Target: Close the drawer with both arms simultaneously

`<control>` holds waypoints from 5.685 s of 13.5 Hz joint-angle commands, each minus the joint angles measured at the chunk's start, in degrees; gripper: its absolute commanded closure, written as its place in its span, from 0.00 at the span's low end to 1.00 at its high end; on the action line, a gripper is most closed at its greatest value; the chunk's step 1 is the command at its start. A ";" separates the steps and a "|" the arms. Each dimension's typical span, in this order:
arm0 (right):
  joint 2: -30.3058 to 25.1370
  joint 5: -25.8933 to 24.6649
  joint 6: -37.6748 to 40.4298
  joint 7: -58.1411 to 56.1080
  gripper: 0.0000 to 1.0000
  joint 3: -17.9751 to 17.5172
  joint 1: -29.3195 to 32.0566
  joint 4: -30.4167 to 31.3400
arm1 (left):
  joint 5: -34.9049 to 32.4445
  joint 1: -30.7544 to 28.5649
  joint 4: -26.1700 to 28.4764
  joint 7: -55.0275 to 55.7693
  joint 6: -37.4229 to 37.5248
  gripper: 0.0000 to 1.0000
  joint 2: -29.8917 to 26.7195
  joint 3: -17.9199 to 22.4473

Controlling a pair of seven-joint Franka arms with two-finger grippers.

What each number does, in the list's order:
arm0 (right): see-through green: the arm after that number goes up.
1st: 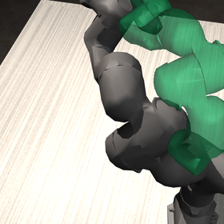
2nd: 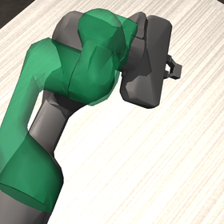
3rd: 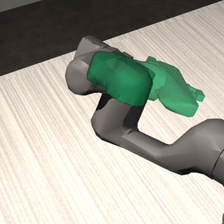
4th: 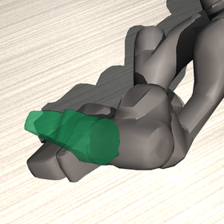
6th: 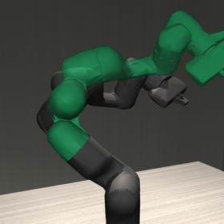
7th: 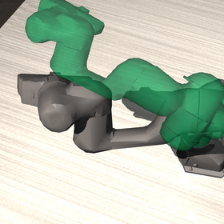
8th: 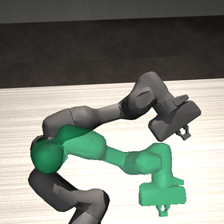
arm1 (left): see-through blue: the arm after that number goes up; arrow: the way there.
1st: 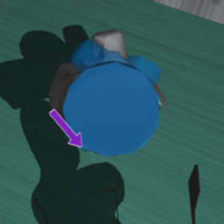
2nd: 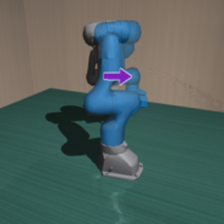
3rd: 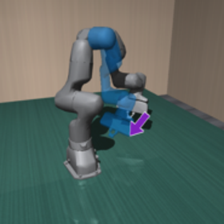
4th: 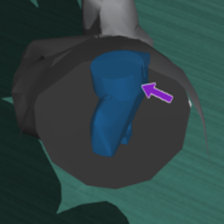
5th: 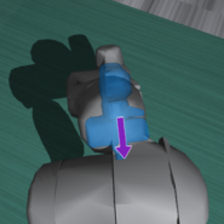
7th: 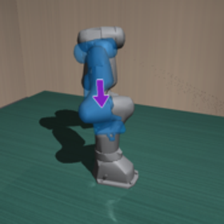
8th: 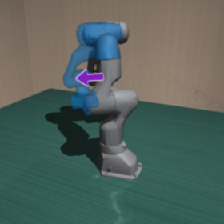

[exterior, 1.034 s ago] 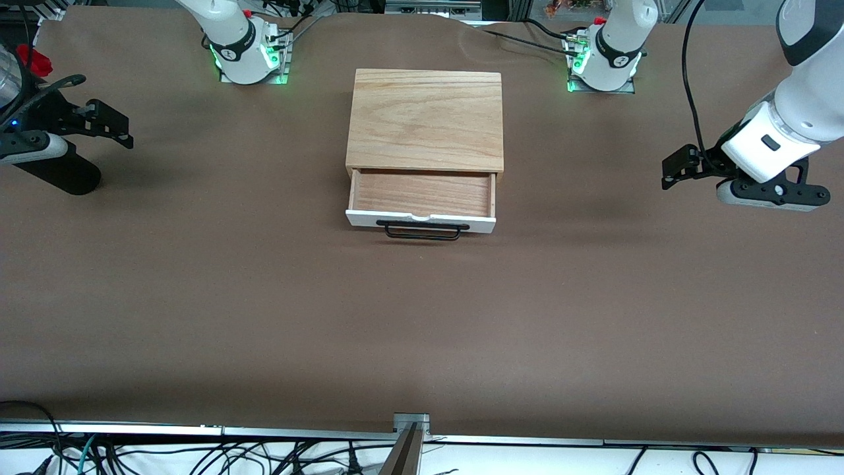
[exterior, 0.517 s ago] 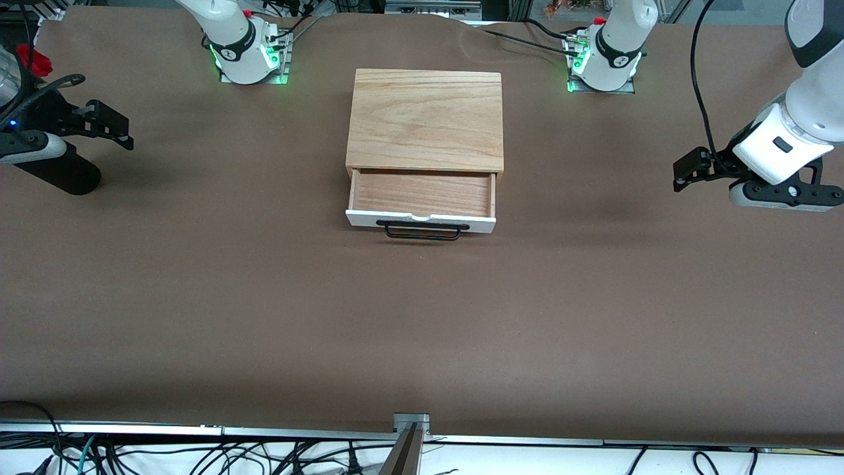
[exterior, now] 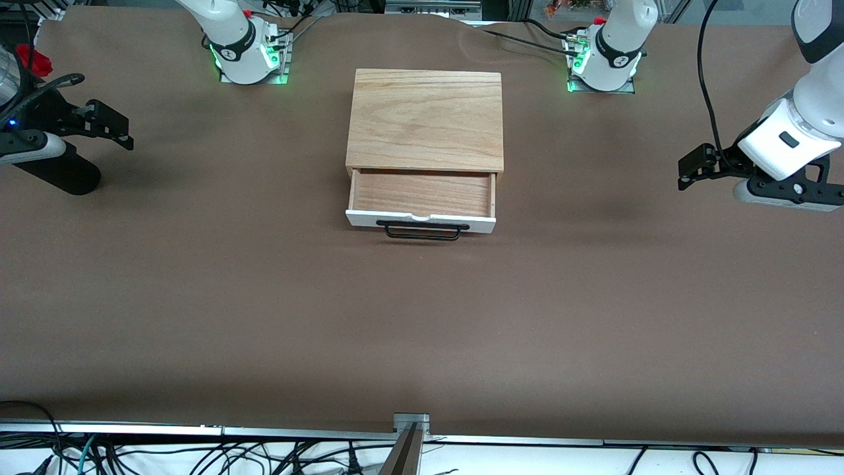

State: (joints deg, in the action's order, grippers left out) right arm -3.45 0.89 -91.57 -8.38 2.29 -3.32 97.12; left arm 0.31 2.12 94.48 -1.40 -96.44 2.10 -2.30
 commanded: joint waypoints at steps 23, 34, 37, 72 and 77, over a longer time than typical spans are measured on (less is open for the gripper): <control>-0.33 2.54 -0.18 0.91 0.00 -0.09 -0.46 -1.15 | -1.01 -0.28 -0.35 -0.27 1.17 0.00 -0.78 -0.25; -0.07 2.63 -0.80 0.91 0.00 -0.18 -0.55 -1.15 | -1.01 -0.19 -0.35 -0.27 1.17 0.00 -0.87 -0.25; 0.02 2.63 -1.24 0.99 0.00 -0.18 -1.43 -1.15 | -1.01 -0.19 -0.35 -0.27 1.17 0.00 -0.87 -0.25; 38.08 39.98 -27.34 9.25 0.00 -0.62 -23.84 -6.51 | 31.95 14.14 6.94 4.48 -37.59 0.00 28.66 -15.63; 36.15 39.98 -27.16 9.61 0.00 -1.23 -23.93 -4.23 | 31.68 14.05 7.47 3.86 -33.64 0.00 27.96 -15.81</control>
State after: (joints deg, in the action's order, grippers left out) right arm 35.49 39.89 -118.87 0.91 1.22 -27.15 89.63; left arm 30.75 16.47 98.55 3.95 -133.77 31.78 -16.90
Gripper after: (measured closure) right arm 0.000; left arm 0.000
